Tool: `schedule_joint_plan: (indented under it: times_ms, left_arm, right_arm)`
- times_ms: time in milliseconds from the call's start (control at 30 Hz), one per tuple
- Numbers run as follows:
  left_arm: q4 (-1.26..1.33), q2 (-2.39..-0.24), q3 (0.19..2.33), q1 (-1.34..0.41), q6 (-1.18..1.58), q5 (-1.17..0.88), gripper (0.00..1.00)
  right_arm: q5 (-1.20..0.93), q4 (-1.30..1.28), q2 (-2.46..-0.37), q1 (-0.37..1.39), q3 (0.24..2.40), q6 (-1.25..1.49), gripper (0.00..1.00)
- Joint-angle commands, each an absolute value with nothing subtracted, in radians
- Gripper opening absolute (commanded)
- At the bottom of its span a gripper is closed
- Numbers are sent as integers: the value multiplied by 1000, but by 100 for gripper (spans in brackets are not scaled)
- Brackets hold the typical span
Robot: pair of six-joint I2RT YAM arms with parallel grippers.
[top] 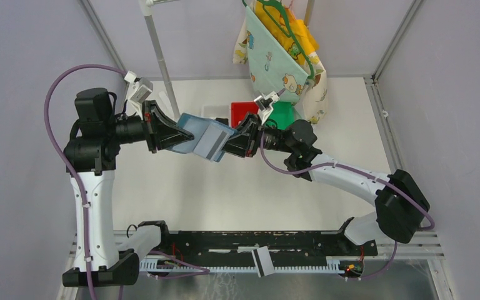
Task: Take the credit cards out of the card holder
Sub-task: Remove the credit card from the card holder.
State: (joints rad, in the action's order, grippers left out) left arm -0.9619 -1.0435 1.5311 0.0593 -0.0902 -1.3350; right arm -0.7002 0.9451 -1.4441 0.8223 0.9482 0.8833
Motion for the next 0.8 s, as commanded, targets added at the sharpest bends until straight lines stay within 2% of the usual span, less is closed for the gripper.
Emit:
schedule_joint_plan:
  times_ms: [0, 100, 133, 167, 200, 233, 267, 367, 467, 767]
  left_arm:
    - [-939, -1022, 1530, 55, -126, -1351, 6]
    - [-940, -1021, 1520, 55, -135, -1339, 9]
    - [-939, -1018, 1511, 54, -144, -1330, 20]
    - [-940, -1014, 1498, 52, -159, -1317, 36]
    - [-940, -1008, 1480, 51, -178, -1292, 54]
    - [-942, -999, 1457, 49, -207, -1260, 66]
    - [-944, -989, 1433, 46, -248, -1219, 75]
    - [-950, -961, 1370, 45, -345, -1127, 94]
    - [-959, -938, 1324, 45, -419, -1094, 99]
    - [-897, -899, 1292, 45, -426, -1045, 100]
  right_arm:
    - [-598, 869, -1402, 829, 980, 830, 24]
    - [-565, 823, -1398, 843, 1002, 808, 21]
    - [-553, 790, -1397, 851, 1021, 785, 21]
    - [-536, 757, -1397, 862, 1038, 764, 19]
    - [-514, 725, -1397, 874, 1060, 745, 14]
    - [-479, 664, -1397, 893, 1084, 709, 4]
    - [-439, 568, -1401, 911, 1129, 663, 0]
    - [-248, 269, -1412, 988, 1280, 466, 0]
    - [-50, 73, -1426, 1060, 1371, 320, 0]
    - [373, -284, -1577, 1221, 1673, 143, 0]
